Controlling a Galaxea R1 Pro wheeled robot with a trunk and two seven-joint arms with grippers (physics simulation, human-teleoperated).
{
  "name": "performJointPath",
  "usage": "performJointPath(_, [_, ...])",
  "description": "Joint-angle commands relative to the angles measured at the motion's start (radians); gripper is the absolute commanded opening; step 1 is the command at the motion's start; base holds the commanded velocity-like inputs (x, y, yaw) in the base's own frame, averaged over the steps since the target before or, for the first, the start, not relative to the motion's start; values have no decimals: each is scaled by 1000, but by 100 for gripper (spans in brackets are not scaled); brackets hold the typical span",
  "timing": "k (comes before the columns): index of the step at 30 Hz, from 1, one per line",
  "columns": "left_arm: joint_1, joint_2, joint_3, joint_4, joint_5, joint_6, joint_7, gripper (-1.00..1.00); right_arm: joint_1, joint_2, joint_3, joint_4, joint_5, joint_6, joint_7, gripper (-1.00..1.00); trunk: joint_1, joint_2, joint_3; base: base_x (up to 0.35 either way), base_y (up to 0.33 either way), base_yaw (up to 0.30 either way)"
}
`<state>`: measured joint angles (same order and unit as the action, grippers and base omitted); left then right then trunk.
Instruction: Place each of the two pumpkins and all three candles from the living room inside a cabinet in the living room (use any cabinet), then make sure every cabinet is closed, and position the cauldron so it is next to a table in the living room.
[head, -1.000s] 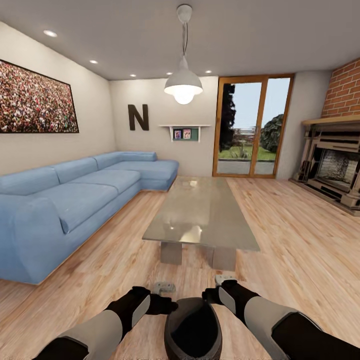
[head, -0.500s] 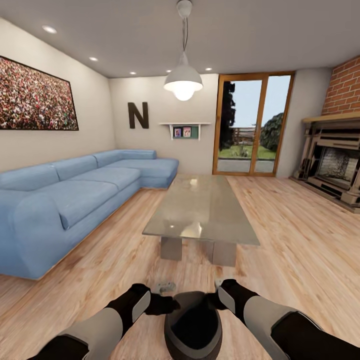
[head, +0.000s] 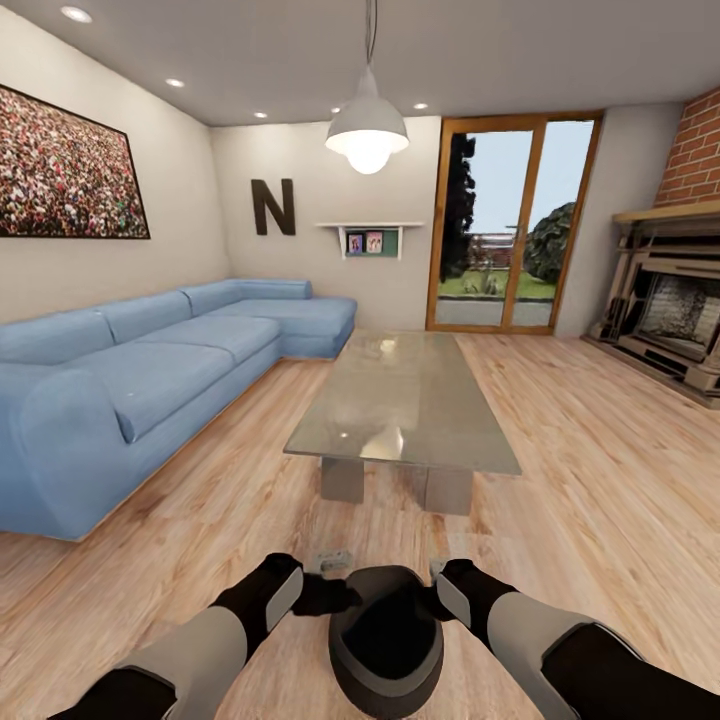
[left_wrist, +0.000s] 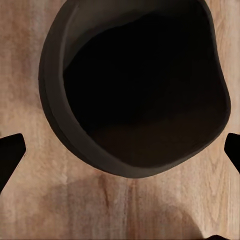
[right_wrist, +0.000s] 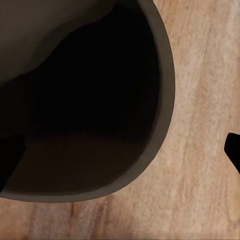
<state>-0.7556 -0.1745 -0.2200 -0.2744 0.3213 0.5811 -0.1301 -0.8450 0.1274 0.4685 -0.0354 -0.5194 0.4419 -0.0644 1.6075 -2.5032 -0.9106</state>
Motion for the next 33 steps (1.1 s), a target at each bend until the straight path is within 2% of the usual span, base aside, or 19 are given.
performJointPath(1, [-1,0,-2,-5,2,2,4,100,0,0,7,-2,-11,4,-6,100,0,-1,-1,0,0,0])
performJointPath(4, [-1,0,-2,-9,2,-18,8,100,0,-1,7,-2,-12,4,-6,100,0,-1,-1,0,0,0])
performJointPath(5, [-1,0,-3,-8,1,-53,11,100,1,-2,7,-1,-13,3,-6,100,0,-1,-1,0,0,0])
performJointPath(6, [-1,0,-4,-7,1,-60,13,100,1,-2,8,-1,-12,3,-6,100,0,-1,-1,0,0,0])
performJointPath(18, [-1,0,-4,13,0,-73,17,100,3,-2,9,-1,-11,3,-6,100,0,-1,-1,124,0,0])
performJointPath(33, [-1,0,-5,24,1,-60,17,100,3,-2,11,-1,-11,2,-6,100,6,-4,-59,3,0,0])
